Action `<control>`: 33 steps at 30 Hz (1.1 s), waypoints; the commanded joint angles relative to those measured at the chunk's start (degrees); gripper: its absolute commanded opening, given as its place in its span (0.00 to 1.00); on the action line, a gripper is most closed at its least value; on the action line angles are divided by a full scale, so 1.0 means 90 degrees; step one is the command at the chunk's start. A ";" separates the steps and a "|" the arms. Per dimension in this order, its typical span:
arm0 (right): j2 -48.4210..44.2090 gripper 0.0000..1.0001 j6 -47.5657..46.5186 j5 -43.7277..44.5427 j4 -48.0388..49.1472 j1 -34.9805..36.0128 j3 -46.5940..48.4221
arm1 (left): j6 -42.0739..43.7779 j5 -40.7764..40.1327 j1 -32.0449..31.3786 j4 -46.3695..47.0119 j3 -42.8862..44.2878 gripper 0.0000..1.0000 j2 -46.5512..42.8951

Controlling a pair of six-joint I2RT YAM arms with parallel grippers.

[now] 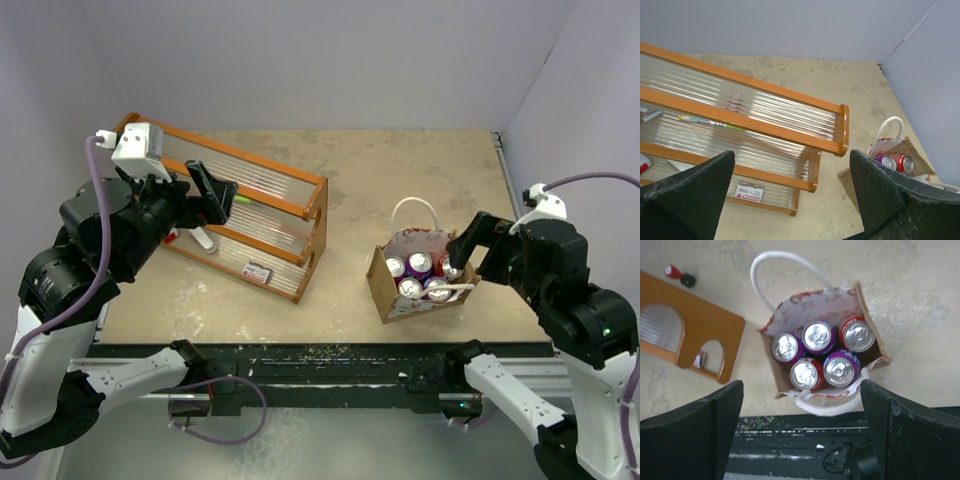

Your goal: Take the beverage out of the canvas bag

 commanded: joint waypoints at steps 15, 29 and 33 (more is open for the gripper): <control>0.0845 0.89 0.0152 -0.1331 0.1131 -0.0054 -0.1414 | -0.0706 0.0850 0.0068 0.0282 -0.0171 0.99 -0.0031; 0.1700 0.76 0.1451 -0.0618 0.1672 -0.0055 -0.2391 | -0.0755 0.1101 0.0078 0.0166 -0.0092 0.99 0.0254; 0.1927 0.75 0.1724 -0.0404 0.1785 -0.0055 -0.2574 | -0.0806 0.1179 0.0071 0.0156 -0.0095 0.99 0.0310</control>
